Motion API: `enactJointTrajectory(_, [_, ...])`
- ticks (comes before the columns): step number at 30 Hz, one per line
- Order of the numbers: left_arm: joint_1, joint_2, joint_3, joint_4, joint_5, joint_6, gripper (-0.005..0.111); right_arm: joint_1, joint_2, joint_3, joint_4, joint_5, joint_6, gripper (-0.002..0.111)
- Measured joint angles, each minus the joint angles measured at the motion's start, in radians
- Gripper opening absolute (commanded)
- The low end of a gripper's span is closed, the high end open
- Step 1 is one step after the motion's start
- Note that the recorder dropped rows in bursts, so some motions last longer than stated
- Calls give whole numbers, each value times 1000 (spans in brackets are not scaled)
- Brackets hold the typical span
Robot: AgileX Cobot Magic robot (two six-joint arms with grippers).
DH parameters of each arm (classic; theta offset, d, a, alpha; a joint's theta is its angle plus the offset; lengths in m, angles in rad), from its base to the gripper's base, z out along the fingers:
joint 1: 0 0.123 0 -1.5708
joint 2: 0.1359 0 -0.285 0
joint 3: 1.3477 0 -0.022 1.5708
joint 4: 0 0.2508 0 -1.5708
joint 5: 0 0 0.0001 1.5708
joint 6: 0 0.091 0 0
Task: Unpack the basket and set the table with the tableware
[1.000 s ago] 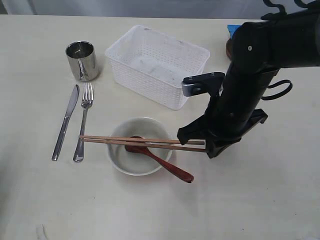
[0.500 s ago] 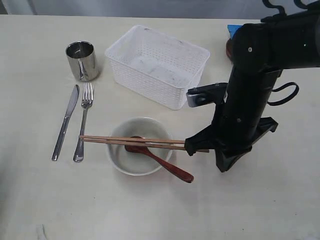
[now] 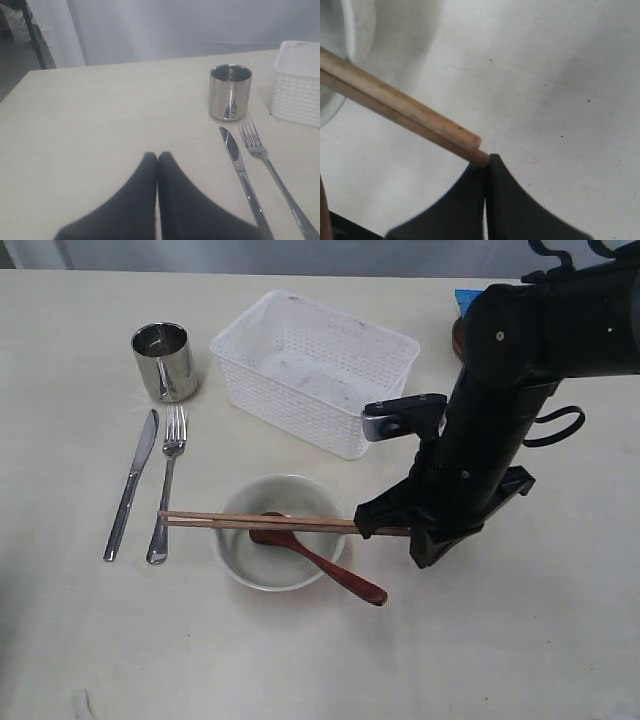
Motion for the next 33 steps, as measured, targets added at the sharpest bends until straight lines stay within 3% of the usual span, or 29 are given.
enactJointTrajectory(12, [0, 0, 0, 0, 0, 0, 0, 0, -8, 0, 0, 29, -10, 0])
enactJointTrajectory(18, [0, 0, 0, 0, 0, 0, 0, 0, -114, -3, -30, 33, -10, 0])
enactJointTrajectory(22, [0, 0, 0, 0, 0, 0, 0, 0, -165, -112, -90, 30, -24, 0])
enactJointTrajectory(26, [0, 0, 0, 0, 0, 0, 0, 0, -104, -394, -105, 59, -133, 0])
enactJointTrajectory(28, [0, 0, 0, 0, 0, 0, 0, 0, -49, -518, -105, 113, -210, 9])
enactJointTrajectory(31, [0, 0, 0, 0, 0, 0, 0, 0, 47, -645, -87, 168, -291, 53])
enactJointTrajectory(33, [0, 0, 0, 0, 0, 0, 0, 0, 116, -677, -40, 173, -360, 64])
